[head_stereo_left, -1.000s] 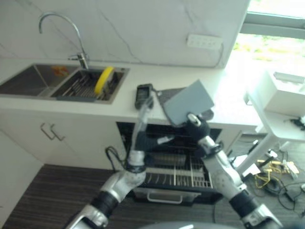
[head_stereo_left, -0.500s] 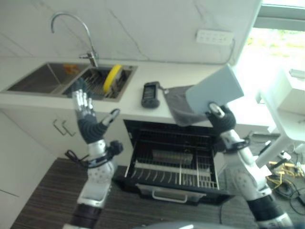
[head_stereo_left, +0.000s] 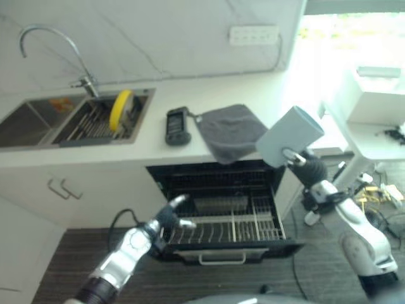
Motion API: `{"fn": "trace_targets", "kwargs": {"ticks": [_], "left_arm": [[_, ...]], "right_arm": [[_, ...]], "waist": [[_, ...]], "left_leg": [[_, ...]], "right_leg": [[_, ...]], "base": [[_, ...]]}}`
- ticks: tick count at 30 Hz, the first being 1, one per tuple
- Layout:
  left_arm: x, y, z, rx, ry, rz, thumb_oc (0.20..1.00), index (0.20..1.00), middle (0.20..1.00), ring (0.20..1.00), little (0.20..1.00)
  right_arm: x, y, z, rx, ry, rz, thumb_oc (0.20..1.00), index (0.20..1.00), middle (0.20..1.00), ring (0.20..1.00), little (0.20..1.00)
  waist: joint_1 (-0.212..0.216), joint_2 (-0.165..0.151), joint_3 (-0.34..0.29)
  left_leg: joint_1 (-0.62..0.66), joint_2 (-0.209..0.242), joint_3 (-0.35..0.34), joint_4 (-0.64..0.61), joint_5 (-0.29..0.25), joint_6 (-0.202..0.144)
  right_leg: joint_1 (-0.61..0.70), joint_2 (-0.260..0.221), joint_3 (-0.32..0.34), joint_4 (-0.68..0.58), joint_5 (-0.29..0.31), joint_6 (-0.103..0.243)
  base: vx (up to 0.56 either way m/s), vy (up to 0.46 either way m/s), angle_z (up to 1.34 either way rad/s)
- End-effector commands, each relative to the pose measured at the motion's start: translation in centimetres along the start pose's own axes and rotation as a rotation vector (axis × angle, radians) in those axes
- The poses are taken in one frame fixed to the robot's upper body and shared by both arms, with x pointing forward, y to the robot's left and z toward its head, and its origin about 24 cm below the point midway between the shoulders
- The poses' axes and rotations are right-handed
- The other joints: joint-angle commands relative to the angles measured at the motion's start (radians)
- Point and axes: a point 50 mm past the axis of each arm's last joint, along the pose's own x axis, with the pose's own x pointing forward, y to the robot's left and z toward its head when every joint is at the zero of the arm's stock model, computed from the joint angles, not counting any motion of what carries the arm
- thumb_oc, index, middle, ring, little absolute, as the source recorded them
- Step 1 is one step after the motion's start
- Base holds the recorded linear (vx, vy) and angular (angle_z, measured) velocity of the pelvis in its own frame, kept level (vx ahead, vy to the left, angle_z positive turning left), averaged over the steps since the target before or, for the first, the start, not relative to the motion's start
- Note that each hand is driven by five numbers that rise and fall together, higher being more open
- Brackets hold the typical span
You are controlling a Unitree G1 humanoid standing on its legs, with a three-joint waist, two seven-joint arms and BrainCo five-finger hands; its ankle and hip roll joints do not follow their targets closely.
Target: Place the dishes in the dishwasher.
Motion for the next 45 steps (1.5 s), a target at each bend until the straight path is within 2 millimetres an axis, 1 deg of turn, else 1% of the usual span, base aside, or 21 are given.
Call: {"fn": "trace_targets", "kwargs": {"ticks": [1,3,4,10,12,13,14,15,17,19,21,23,27,29,32,34,36,37,41,42,45], "left_arm": [[0.1,3.4,0.8,0.245,0.053,0.004,1.000,1.000,1.000,1.000,1.000],[0.4,3.1,-0.1,0.232,0.116,-0.044,1.000,1.000,1.000,1.000,1.000],[0.7,2.6,-0.7,0.228,0.160,-0.066,1.000,1.000,1.000,1.000,1.000],[2.4,-1.1,-4.4,0.280,0.378,-0.158,1.000,1.000,1.000,1.000,1.000],[2.6,-2.2,-5.7,0.301,0.452,-0.207,1.000,1.000,1.000,1.000,1.000],[2.5,-3.2,-6.7,0.330,0.520,-0.271,1.000,1.000,1.000,1.000,1.000],[2.4,-3.7,-7.2,0.360,0.548,-0.306,1.000,1.000,1.000,1.000,1.000],[2.0,-4.7,-8.1,0.428,0.619,-0.394,1.000,1.000,1.000,1.000,1.000],[1.3,-5.9,-9.1,0.458,0.680,-0.495,1.000,1.000,1.000,1.000,1.000],[0.8,-6.8,-9.6,0.466,0.714,-0.549,1.000,1.000,1.000,1.000,1.000],[-0.2,-7.8,-10.7,0.480,0.785,-0.626,1.000,1.000,1.000,1.000,1.000],[-0.7,-8.3,-11.1,0.474,0.801,-0.648,1.000,1.000,1.000,1.000,1.000],[-1.3,-8.9,-11.8,0.417,0.797,-0.647,1.000,1.000,1.000,1.000,1.000],[-1.4,-9.0,-12.0,0.397,0.793,-0.642,1.000,1.000,1.000,1.000,1.000],[-1.6,-9.6,-12.3,0.325,0.780,-0.623,1.000,1.000,1.000,1.000,1.000],[-1.3,-9.3,-12.1,0.298,0.767,-0.595,1.000,1.000,1.000,1.000,1.000],[0.1,-7.3,-10.7,0.281,0.725,-0.509,1.000,1.000,1.000,1.000,1.000],[0.9,-6.0,-9.7,0.277,0.701,-0.457,1.000,1.000,1.000,1.000,1.000],[2.0,-3.1,-7.7,0.285,0.657,-0.364,1.000,1.000,1.000,1.000,1.000],[2.1,-2.4,-7.3,0.288,0.647,-0.351,1.000,1.000,1.000,1.000,1.000],[2.2,-1.0,-6.4,0.288,0.622,-0.326,1.000,1.000,1.000,1.000,1.000]], "right_arm": [[0.9,2.0,3.8,-0.022,-0.164,0.138,0.200,0.200,0.200,0.200,0.200],[1.0,2.1,3.9,-0.025,-0.159,0.147,0.200,0.200,0.200,0.200,0.200],[1.0,2.1,3.9,-0.028,-0.155,0.150,0.200,0.200,0.200,0.200,0.200],[1.4,2.7,3.8,-0.042,-0.116,0.184,0.200,0.200,0.200,0.200,0.200],[1.4,2.9,3.6,-0.044,-0.103,0.196,0.200,0.200,0.200,0.200,0.200],[1.6,3.1,3.5,-0.050,-0.092,0.206,0.200,0.200,0.200,0.200,0.200],[1.6,3.1,3.4,-0.054,-0.084,0.209,0.200,0.200,0.200,0.200,0.200],[1.8,3.1,3.1,-0.071,-0.067,0.216,0.200,0.200,0.200,0.200,0.200],[2.0,3.2,2.8,-0.088,-0.041,0.219,0.200,0.200,0.200,0.200,0.200],[2.2,3.1,2.5,-0.099,-0.019,0.216,0.200,0.200,0.200,0.200,0.200],[2.5,2.7,1.5,-0.125,0.038,0.206,0.200,0.200,0.200,0.200,0.200],[2.6,2.4,0.8,-0.142,0.073,0.195,0.200,0.200,0.200,0.200,0.200],[2.5,1.0,-0.6,-0.192,0.164,0.160,0.200,0.200,0.200,0.200,0.200],[2.4,0.7,-0.9,-0.206,0.185,0.153,0.200,0.200,0.200,0.200,0.200],[1.9,-0.2,-1.9,-0.236,0.255,0.130,0.200,0.200,0.200,0.200,0.200],[1.9,-0.4,-2.0,-0.250,0.267,0.120,0.200,0.200,0.200,0.200,0.200],[2.8,-0.9,-1.7,-0.296,0.244,0.098,0.200,0.200,0.200,0.200,0.200],[3.4,-1.1,-1.2,-0.319,0.220,0.085,0.200,0.200,0.200,0.200,0.200],[4.4,-1.9,0.2,-0.367,0.187,0.044,0.200,0.200,0.200,0.200,0.200],[4.5,-2.3,0.3,-0.381,0.189,0.029,0.200,0.200,0.200,0.200,0.200],[4.4,-3.5,0.0,-0.405,0.220,-0.014,0.200,0.200,0.200,0.200,0.200]], "waist": [[-0.002,-0.027,-0.007],[-0.010,-0.025,-0.007],[-0.013,-0.024,-0.008],[-0.031,-0.031,-0.013],[-0.039,-0.036,-0.016],[-0.045,-0.039,-0.018],[-0.047,-0.040,-0.020],[-0.050,-0.041,-0.022],[-0.049,-0.044,-0.021],[-0.045,-0.045,-0.021],[-0.038,-0.046,-0.019],[-0.033,-0.045,-0.014],[-0.021,-0.045,-0.007],[-0.019,-0.045,-0.006],[-0.018,-0.045,0.003],[-0.019,-0.044,0.019],[-0.017,-0.042,0.070],[-0.018,-0.048,0.111],[-0.021,-0.059,0.194],[-0.018,-0.060,0.210],[-0.016,-0.061,0.228]], "left_leg": [[0.018,0.035,-0.047,0.008,-0.046,0.002],[0.020,0.035,-0.042,0.008,-0.047,0.003],[0.020,0.035,-0.040,0.008,-0.048,0.004],[0.020,0.038,-0.030,0.008,-0.047,0.003],[0.020,0.038,-0.025,0.008,-0.047,0.002],[0.020,0.038,-0.022,0.008,-0.048,0.001],[0.020,0.038,-0.022,0.008,-0.048,0.001],[0.018,0.038,-0.020,0.008,-0.049,0.000],[0.016,0.038,-0.022,0.008,-0.049,-0.001],[0.013,0.037,-0.025,0.008,-0.051,-0.001],[0.010,0.037,-0.028,0.008,-0.051,-0.003],[0.008,0.037,-0.032,0.008,-0.050,-0.004],[-0.001,0.037,-0.041,0.008,-0.045,-0.007],[-0.004,0.038,-0.043,0.008,-0.043,-0.008],[-0.012,0.041,-0.047,0.008,-0.035,-0.012],[-0.032,0.044,-0.052,0.008,-0.027,-0.015],[-0.104,0.046,-0.067,0.008,-0.007,-0.015],[-0.145,0.043,-0.077,0.008,0.003,-0.011],[-0.223,0.035,-0.102,0.008,0.022,-0.009],[-0.234,0.034,-0.107,0.008,0.024,-0.010],[-0.250,0.036,-0.109,0.008,0.029,-0.015]], "right_leg": [[0.024,-0.032,-0.001,0.007,-0.025,0.059],[0.022,-0.030,0.006,0.007,-0.026,0.059],[0.022,-0.029,0.008,0.007,-0.028,0.058],[0.021,-0.023,0.023,0.007,-0.033,0.054],[0.020,-0.021,0.026,0.007,-0.035,0.053],[0.019,-0.020,0.029,0.007,-0.036,0.054],[0.019,-0.020,0.030,0.007,-0.036,0.054],[0.017,-0.020,0.030,0.007,-0.037,0.054],[0.016,-0.020,0.030,0.007,-0.038,0.054],[0.015,-0.021,0.029,0.007,-0.040,0.054],[0.015,-0.021,0.025,0.007,-0.043,0.054],[0.015,-0.021,0.023,0.007,-0.044,0.053],[0.017,-0.023,0.012,0.007,-0.046,0.051],[0.016,-0.023,0.010,0.007,-0.046,0.051],[0.015,-0.024,0.005,0.007,-0.045,0.050],[-0.002,-0.027,0.005,0.007,-0.040,0.050],[-0.072,-0.026,0.021,0.007,-0.022,0.044],[-0.110,-0.018,0.039,0.007,-0.012,0.039],[-0.184,-0.005,0.066,0.007,0.009,0.032],[-0.195,-0.005,0.064,0.007,0.013,0.033],[-0.211,-0.008,0.057,0.007,0.020,0.036]], "base": [[0.03,0.050,-0.12],[0.02,0.033,-0.18],[0.01,0.029,-0.16],[0.01,0.012,-0.04],[0.03,0.005,-0.12],[0.03,0.007,-0.16],[0.03,0.015,-0.14],[0.02,0.010,-0.05],[0.00,0.000,0.00],[0.00,0.000,0.00],[0.00,0.000,0.00],[0.00,0.000,0.00],[0.00,0.000,0.00],[0.00,0.000,0.00],[0.09,0.017,0.00],[-0.08,0.025,0.00],[-0.40,0.041,-0.01],[-0.42,-0.015,-0.02],[-0.30,-0.039,-0.02],[-0.15,-0.047,-0.04],[-0.08,-0.034,-0.08]]}}
